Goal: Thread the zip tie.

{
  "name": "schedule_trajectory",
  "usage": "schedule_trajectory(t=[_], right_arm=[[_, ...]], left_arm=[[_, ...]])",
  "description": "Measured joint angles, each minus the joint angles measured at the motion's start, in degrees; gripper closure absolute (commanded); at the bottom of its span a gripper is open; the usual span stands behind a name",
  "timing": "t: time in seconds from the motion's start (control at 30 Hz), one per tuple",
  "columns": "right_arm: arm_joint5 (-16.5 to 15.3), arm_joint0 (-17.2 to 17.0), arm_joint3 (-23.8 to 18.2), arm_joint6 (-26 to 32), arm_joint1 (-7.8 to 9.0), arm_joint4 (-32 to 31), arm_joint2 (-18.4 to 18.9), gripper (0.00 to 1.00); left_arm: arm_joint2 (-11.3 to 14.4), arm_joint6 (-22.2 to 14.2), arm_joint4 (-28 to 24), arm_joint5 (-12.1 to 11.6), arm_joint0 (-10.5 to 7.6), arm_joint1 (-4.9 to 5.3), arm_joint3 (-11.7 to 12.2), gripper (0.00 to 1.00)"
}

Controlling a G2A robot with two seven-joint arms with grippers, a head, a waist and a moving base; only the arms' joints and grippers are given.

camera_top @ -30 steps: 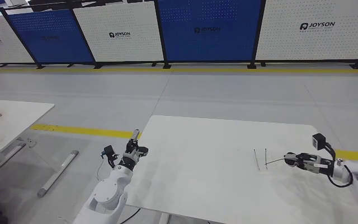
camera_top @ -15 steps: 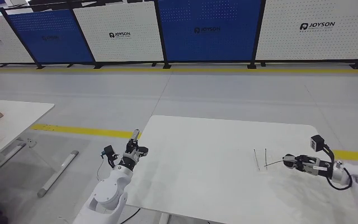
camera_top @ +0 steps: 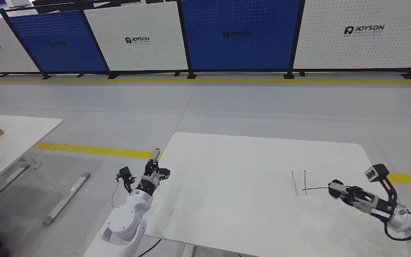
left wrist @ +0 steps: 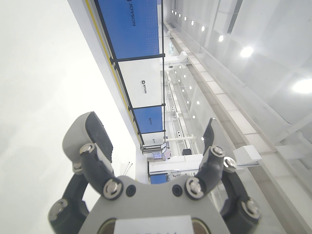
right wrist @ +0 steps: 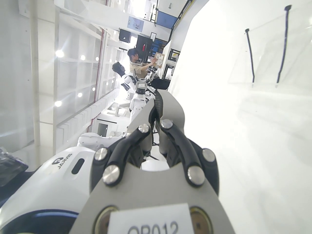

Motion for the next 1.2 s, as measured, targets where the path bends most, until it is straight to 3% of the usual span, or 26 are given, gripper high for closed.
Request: schedule_trajectory(t=[0.47,0.7,0.97,1.1,1.2], right_arm=[[0.18,-0.32,-0.49,0.01,0.06,-0.08,0.24,1.0],[-0.3,-2.16,-3.72,-5.78,-0.31,-0.41,-0.61,1.0],[-1.13,-8.91,-10.68,-14.98,-0.93,-0.19,-0.23,1.0],[-1.12,-13.4,-17.32,-24.94,-1.6,-5.4,0.09,1.0],[-1.12,-15.27,-19.95,-27.65,-1.9,-6.49,0.19,1.0]], left_arm=[[0.0,0.0,0.0,0.0,0.0,0.0,0.0,0.0],[0.0,0.0,0.0,0.0,0.0,0.0,0.0,0.0],[0.0,0.0,0.0,0.0,0.0,0.0,0.0,0.0],[0.0,0.0,0.0,0.0,0.0,0.0,0.0,0.0],[0.0,0.0,0.0,0.0,0.0,0.0,0.0,0.0]])
